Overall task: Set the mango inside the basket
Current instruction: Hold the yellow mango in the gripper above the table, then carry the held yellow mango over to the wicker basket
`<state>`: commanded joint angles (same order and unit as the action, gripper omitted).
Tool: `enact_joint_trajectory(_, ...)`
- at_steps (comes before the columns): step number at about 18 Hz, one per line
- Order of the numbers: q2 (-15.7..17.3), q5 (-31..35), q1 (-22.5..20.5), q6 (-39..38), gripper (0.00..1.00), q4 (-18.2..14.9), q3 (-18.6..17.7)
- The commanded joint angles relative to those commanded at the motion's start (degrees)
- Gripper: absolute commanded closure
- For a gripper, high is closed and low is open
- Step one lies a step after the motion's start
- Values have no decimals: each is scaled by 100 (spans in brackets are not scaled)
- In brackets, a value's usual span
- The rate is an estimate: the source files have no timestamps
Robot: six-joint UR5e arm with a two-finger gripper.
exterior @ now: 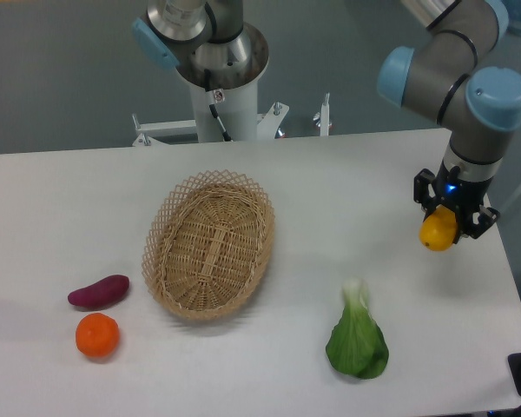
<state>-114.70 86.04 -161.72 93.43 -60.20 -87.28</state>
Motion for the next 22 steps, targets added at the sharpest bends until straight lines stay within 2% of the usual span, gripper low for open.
enact_joint_trajectory(9,79,-17,9,-131,60,-70,-123)
enact_joint_trajectory(15,184,-88,167,-369,60,-70,-298)
enact_joint_trajectory(22,167,-184,448,-808,60,-70,-299)
